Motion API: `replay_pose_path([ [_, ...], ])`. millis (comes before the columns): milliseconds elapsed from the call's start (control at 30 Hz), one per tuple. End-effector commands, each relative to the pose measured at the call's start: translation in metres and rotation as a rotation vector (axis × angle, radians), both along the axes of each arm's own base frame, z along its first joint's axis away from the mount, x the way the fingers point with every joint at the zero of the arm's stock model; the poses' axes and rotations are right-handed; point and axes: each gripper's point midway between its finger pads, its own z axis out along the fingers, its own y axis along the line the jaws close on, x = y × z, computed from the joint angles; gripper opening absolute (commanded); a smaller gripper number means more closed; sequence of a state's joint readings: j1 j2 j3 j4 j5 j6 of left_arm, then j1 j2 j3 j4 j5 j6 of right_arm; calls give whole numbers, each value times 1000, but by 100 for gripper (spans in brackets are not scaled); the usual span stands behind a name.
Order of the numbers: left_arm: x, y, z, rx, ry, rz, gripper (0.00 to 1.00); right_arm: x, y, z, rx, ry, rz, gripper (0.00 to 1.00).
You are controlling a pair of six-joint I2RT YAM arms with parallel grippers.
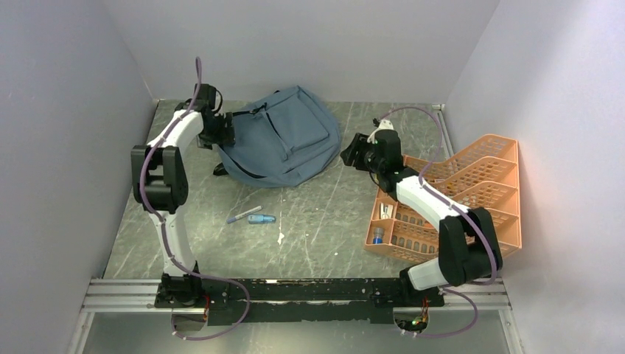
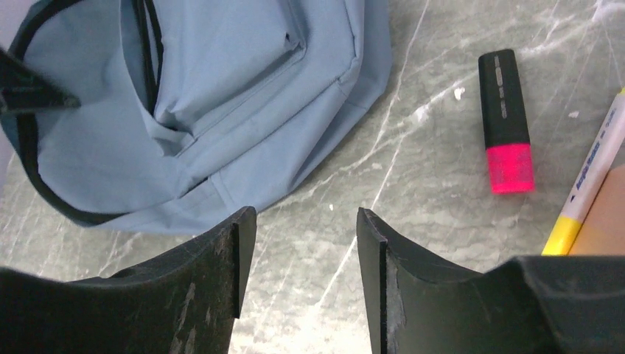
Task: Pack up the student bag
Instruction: Adjust the student bag at the center of the board.
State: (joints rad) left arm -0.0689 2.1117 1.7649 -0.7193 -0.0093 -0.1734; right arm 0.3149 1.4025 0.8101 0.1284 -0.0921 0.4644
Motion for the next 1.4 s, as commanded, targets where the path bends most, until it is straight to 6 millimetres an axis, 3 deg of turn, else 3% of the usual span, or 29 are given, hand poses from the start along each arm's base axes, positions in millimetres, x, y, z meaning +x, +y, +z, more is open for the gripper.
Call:
replay_pose_path([
  [0, -11, -1, 33, -51, -109, 104, 79, 25, 1, 13, -27, -40, -6, 57],
  [167, -54, -6, 17, -121, -73, 192, 80, 55, 14, 8, -38, -31, 31, 67],
  [333, -76, -19, 9, -211, -73, 202, 79, 96, 27, 10, -70, -54, 56, 69],
  [500, -86, -24, -3, -238, -42, 185, 76, 133, 44, -6, -110, -28, 124, 68],
  [767, -90, -28, -19, -249, -7, 168, 64, 170, 61, -35, -141, 13, 181, 64],
  [933, -83, -24, -20, -220, -1, 162, 53, 171, 73, -40, -119, 19, 245, 55],
  [1033, -76, -25, -20, -217, -2, 155, 46, 164, 76, -47, -102, 42, 271, 39],
  [1133, -66, -21, -20, -196, -6, 154, 40, 151, 77, -53, -83, 63, 288, 23],
  [1367, -37, -9, -15, -173, -35, 160, 36, 111, 77, -57, -16, 95, 324, 1],
])
